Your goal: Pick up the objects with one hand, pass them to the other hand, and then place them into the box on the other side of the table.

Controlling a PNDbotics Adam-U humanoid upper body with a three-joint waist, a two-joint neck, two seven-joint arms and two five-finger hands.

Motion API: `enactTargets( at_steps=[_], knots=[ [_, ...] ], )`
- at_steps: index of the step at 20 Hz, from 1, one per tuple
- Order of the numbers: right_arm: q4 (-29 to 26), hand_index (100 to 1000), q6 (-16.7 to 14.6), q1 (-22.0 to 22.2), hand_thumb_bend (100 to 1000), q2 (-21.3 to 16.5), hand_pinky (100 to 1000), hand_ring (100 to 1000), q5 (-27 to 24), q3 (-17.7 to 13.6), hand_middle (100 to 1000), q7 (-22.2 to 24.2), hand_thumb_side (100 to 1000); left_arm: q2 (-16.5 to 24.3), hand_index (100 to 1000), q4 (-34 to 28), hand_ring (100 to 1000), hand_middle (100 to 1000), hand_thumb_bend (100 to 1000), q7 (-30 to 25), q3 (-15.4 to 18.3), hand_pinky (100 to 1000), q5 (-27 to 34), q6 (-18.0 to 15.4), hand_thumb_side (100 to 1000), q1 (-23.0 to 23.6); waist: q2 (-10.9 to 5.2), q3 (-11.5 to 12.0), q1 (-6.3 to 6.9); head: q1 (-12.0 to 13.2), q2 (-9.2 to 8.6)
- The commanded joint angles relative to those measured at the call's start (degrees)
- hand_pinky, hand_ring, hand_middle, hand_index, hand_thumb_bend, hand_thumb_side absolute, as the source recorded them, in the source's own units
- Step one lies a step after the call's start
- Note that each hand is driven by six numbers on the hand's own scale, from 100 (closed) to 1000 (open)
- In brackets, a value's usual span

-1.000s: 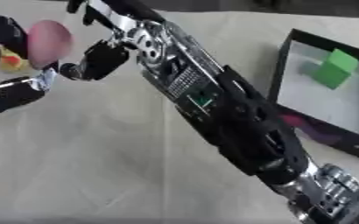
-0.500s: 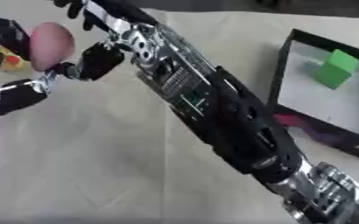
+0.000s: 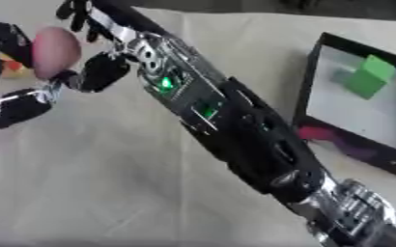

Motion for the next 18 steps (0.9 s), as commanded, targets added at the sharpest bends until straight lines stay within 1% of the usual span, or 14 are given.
enactTargets(
  at_steps=[1, 3, 4, 7, 9, 11, 13, 14, 15, 16, 17, 18],
  knots=[
    [-0.13, 666, 0.35, -1.05, 100, 0.36, 810, 682, -2.03, -0.32, 520, -1.79, 100, -0.38, 435, -0.81, 428, 408, 100, -0.02, -0.37, 537, -0.19, -0.64, 100, -1.07, -0.97, 0.11, 0.32, -0.04, -0.25],
    [-0.02, 566, -0.05, -0.93, 100, 0.46, 812, 648, -4.09, -0.25, 415, -3.11, 100, -0.44, 437, -0.62, 430, 410, 100, -0.27, -0.39, 537, -0.09, -0.67, 100, -1.09, -0.97, 0.12, 0.32, 0.0, -0.29],
    [0.05, 525, -0.48, -0.91, 100, 0.44, 813, 631, -4.97, -0.12, 381, -3.56, 100, -0.49, 445, -0.46, 432, 413, 100, -0.53, -0.39, 538, -0.07, -0.61, 100, -1.09, -0.98, 0.1, 0.31, 0.03, -0.36],
    [0.23, 449, -2.22, -0.73, 100, 0.29, 803, 580, -6.85, 0.1, 334, -4.01, 100, -0.62, 462, -0.01, 441, 423, 100, -1.63, -0.34, 543, 0.06, -0.36, 100, -1.06, -0.97, 0.06, 0.29, 0.13, -0.49],
    [0.47, 421, -2.86, -0.5, 100, 0.18, 794, 547, -7.62, 0.1, 300, -3.96, 100, -0.58, 490, 0.17, 450, 435, 100, -2.5, -0.31, 549, -0.11, -0.39, 100, -0.96, -0.99, 0.03, 0.33, 0.07, -0.48],
    [0.61, 393, -2.91, -0.28, 100, 0.02, 785, 522, -8.21, 0.02, 270, -4.15, 100, -0.56, 537, 0.3, 470, 460, 102, -2.84, -0.11, 566, -0.16, -0.01, 100, -0.81, -1.02, -0.02, 0.39, 0.02, -0.45],
    [0.57, 375, -2.52, -0.06, 100, -0.24, 779, 499, -8.51, -0.14, 251, -4.57, 100, -0.44, 652, 0.33, 535, 533, 265, -2.66, 0.1, 618, -0.27, 0.78, 100, -0.64, -1.07, -0.09, 0.46, -0.03, -0.39],
    [0.44, 368, -2.27, 0.05, 100, -0.41, 777, 493, -8.62, -0.25, 244, -4.77, 100, -0.4, 759, 0.33, 604, 608, 369, -2.47, 0.19, 668, -0.31, 1.27, 100, -0.5, -1.1, -0.13, 0.49, -0.08, -0.39],
    [0.15, 366, -2.05, 0.2, 100, -0.7, 776, 491, -8.69, -0.42, 242, -4.92, 100, -0.37, 787, 0.49, 619, 624, 399, -2.29, 0.38, 679, -0.15, 2.09, 123, -0.27, -1.12, -0.16, 0.52, -0.19, -0.36],
    [-0.32, 363, -1.83, 0.37, 100, -1.12, 775, 487, -8.75, -0.67, 238, -5.04, 100, -0.26, 844, 0.63, 667, 682, 498, -1.94, 0.64, 711, 0.05, 3.14, 251, -0.01, -1.14, -0.19, 0.56, -0.37, -0.31],
    [-0.87, 363, -1.58, 0.53, 100, -1.56, 775, 487, -8.8, -0.91, 238, -5.11, 100, -0.13, 844, 0.69, 667, 682, 498, -1.44, 0.82, 711, 0.23, 4.15, 251, 0.21, -1.14, -0.22, 0.6, -0.53, -0.28],
    [-1.51, 361, -1.29, 0.75, 100, -2.13, 775, 485, -8.84, -1.23, 237, -5.2, 100, 0.05, 895, 0.82, 688, 706, 558, -0.87, 1.08, 724, 0.49, 5.28, 335, 0.54, -1.15, -0.25, 0.63, -0.73, -0.23]
  ],
)
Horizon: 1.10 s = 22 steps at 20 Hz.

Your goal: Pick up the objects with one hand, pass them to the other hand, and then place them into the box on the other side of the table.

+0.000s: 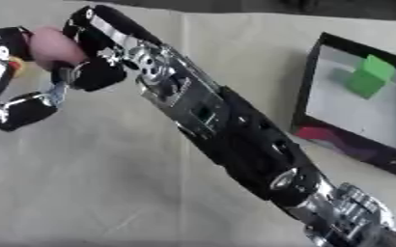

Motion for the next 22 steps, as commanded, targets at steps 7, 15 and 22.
enactTargets(
  at_steps=[7, 15, 22],
  knots=[
    [-6.41, 360, 3.55, 2.25, 100, -6.89, 774, 477, -3.65, -5.85, 235, -3.47, 100, 3.66, 881, -1.59, 672, 683, 593, 2.61, 3.06, 707, 4.44, 6.06, 409, 3.01, -1.2, -0.48, 1.0, -1.47, 0.03],
    [-6.96, 376, 6.5, 10.47, 100, -21.37, 776, 487, -6.77, -16.04, 250, -12.66, 100, 11.47, 766, -6.73, 615, 615, 380, 8.68, 8.88, 662, 16.36, 9.62, 394, 9.4, -1.03, -0.89, 1.45, -5.79, -0.35],
    [-4.72, 382, 7.01, 18.53, 128, -32.26, 777, 495, -11.0, -23.45, 255, -18.71, 100, 15.89, 755, -9.35, 615, 614, 371, 13.24, 13.4, 668, 21.35, 9.11, 382, 12.83, -0.65, -1.53, 2.0, -11.32, -1.57]
  ],
)
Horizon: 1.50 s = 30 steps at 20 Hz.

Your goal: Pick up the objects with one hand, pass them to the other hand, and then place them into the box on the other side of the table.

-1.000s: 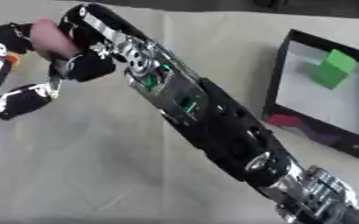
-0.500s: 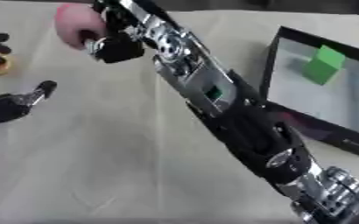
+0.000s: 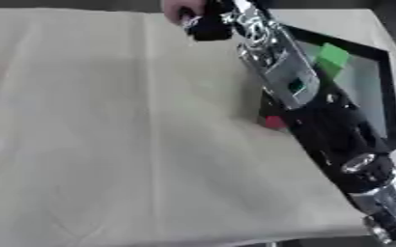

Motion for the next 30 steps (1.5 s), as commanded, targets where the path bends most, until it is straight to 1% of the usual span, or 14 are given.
enactTargets(
  at_steps=[1, 4, 9, 12, 16, 17, 18, 20, 21, 22, 23, 25, 28, 30],
  knots=[
    [0.01, 383, 0.06, 1.77, 139, -6.22, 778, 497, -1.85, -3.58, 256, -2.15, 100, 3.27, 755, -1.79, 615, 615, 370, 1.99, 2.71, 669, 1.43, -0.48, 379, 0.03, -0.76, -0.2, 0.29, -3.04, -1.4],
    [0.41, 386, 0.41, 5.99, 169, -9.87, 778, 504, -2.59, -5.4, 261, -2.75, 100, 4.21, 757, -2.25, 616, 616, 369, 3.35, 4.16, 670, 1.78, -0.98, 373, 0.18, -0.66, -0.45, 0.39, -4.88, -1.98],
    [1.28, 393, 0.87, 12.58, 229, -14.13, 781, 521, -2.59, -7.98, 274, -2.41, 100, 5.39, 756, -2.5, 617, 616, 367, 5.56, 5.94, 671, 2.99, -1.2, 366, 0.36, -0.57, -0.84, 0.59, -5.26, -2.23],
    [1.88, 399, 0.94, 15.31, 253, -15.77, 782, 530, -1.28, -8.87, 284, -0.38, 100, 5.88, 756, -2.56, 618, 617, 364, 6.76, 6.82, 671, 3.51, -1.15, 362, 0.35, -0.51, -0.96, 0.7, -5.03, -2.22],
    [2.93, 426, 0.88, 17.42, 298, -17.05, 784, 553, 2.06, -9.67, 321, 2.98, 100, 6.3, 756, -2.73, 618, 618, 363, 7.87, 7.61, 672, 3.94, -1.11, 359, 0.19, -0.47, -0.99, 0.77, -4.8, -2.12],
    [3.2, 452, 0.8, 17.77, 328, -17.19, 785, 565, 2.89, -9.86, 351, 3.82, 100, 6.37, 756, -2.74, 618, 618, 363, 8.07, 7.77, 673, 4.03, -1.09, 359, 0.16, -0.46, -0.98, 0.77, -4.73, -2.08],
    [3.46, 487, 0.59, 18.15, 328, -17.3, 786, 581, 3.77, -10.11, 389, 4.7, 100, 6.46, 756, -2.74, 619, 618, 362, 8.31, 8.0, 674, 4.09, -1.03, 360, 0.18, -0.45, -0.99, 0.77, -4.64, -2.06],
    [3.89, 622, 0.21, 18.63, 335, -17.31, 795, 636, 5.81, -10.74, 524, 6.06, 100, 6.64, 757, -2.75, 619, 619, 361, 8.7, 8.37, 675, 4.24, -0.91, 361, 0.27, -0.46, -1.02, 0.76, -4.44, -1.98],
    [4.08, 666, 0.0, 18.76, 363, -17.28, 802, 660, 7.1, -10.95, 560, 6.7, 100, 6.72, 757, -2.75, 619, 619, 360, 8.85, 8.52, 675, 4.32, -0.86, 362, 0.31, -0.46, -1.03, 0.75, -4.37, -1.92],
    [4.32, 748, -0.31, 18.86, 434, -17.23, 817, 707, 8.55, -11.05, 629, 7.49, 100, 6.77, 758, -2.75, 620, 620, 359, 8.96, 8.66, 675, 4.41, -0.81, 364, 0.32, -0.47, -1.02, 0.73, -4.35, -1.89],
    [4.63, 804, -0.57, 18.9, 484, -17.18, 837, 754, 9.98, -11.17, 689, 8.31, 114, 6.8, 759, -2.75, 621, 621, 358, 9.03, 8.77, 676, 4.48, -0.77, 365, 0.32, -0.48, -1.01, 0.72, -4.34, -1.88],
    [5.71, 855, -0.5, 18.94, 533, -17.06, 849, 794, 13.24, -11.5, 743, 10.01, 159, 6.84, 759, -2.76, 622, 622, 359, 9.18, 9.04, 677, 4.47, -0.69, 366, 0.34, -0.48, -0.94, 0.7, -4.26, -1.93],
    [7.23, 914, 0.54, 18.78, 615, -16.86, 872, 859, 17.48, -12.1, 815, 11.75, 217, 7.0, 760, -2.79, 623, 622, 358, 9.48, 9.51, 678, 4.48, -0.51, 366, 0.47, -0.5, -0.81, 0.66, -4.08, -1.87],
    [7.37, 929, 1.21, 18.6, 625, -16.67, 878, 881, 19.52, -12.45, 841, 12.04, 219, 7.16, 761, -2.82, 624, 623, 359, 9.71, 9.79, 679, 4.49, -0.44, 366, 0.52, -0.54, -0.72, 0.66, -3.9, -1.87]
  ],
)
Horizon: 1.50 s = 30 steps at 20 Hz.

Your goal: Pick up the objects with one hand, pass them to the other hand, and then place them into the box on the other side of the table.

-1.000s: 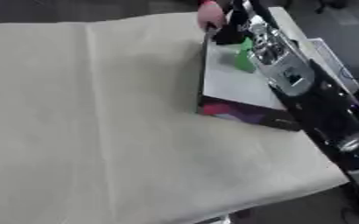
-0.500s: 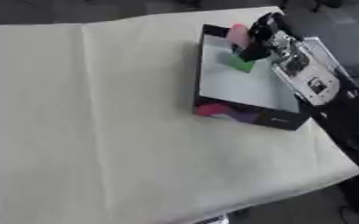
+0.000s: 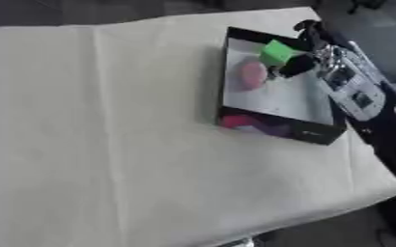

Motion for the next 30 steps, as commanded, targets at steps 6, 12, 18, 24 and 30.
enactTargets(
  at_steps=[6, 12, 18, 24, 30],
  knots=[
    [-6.99, 856, -0.55, -2.39, 225, 0.22, 843, 780, -5.49, -4.81, 755, -8.76, 211, 4.07, 771, -0.62, 628, 626, 373, 0.8, 2.5, 684, -0.24, 0.29, 355, -0.32, -1.04, 0.1, 0.1, 2.19, -0.46],
    [-14.6, 846, -9.62, -4.81, 193, 0.81, 827, 741, -27.65, -3.75, 725, -29.7, 256, 12.72, 875, 4.25, 712, 718, 484, -9.87, 2.3, 758, -1.35, 1.21, 377, -4.14, -1.18, 0.63, 0.34, 6.15, -0.04],
    [-17.52, 842, -10.52, -7.53, 211, 1.31, 825, 735, -29.93, -0.28, 719, -31.63, 249, 19.33, 885, 17.32, 782, 756, 629, -34.4, -1.26, 839, 2.14, 0.83, 357, -12.82, -1.48, 0.67, 0.65, 11.63, -0.25],
    [-17.19, 839, -9.84, -9.59, 212, 2.15, 824, 729, -28.97, 1.21, 714, -30.12, 254, 19.29, 894, 30.54, 807, 769, 755, -52.31, -4.4, 875, -5.32, -7.81, 338, -22.23, -1.43, 1.06, 0.97, 18.32, -0.65],
    [-16.92, 836, -9.84, -10.23, 212, 2.61, 823, 722, -29.05, 1.74, 708, -29.87, 255, 15.91, 895, 40.11, 799, 763, 740, -53.72, -5.47, 866, -13.78, -11.47, 315, -29.18, -0.81, 0.97, 0.65, 20.47, -1.57]
  ],
)
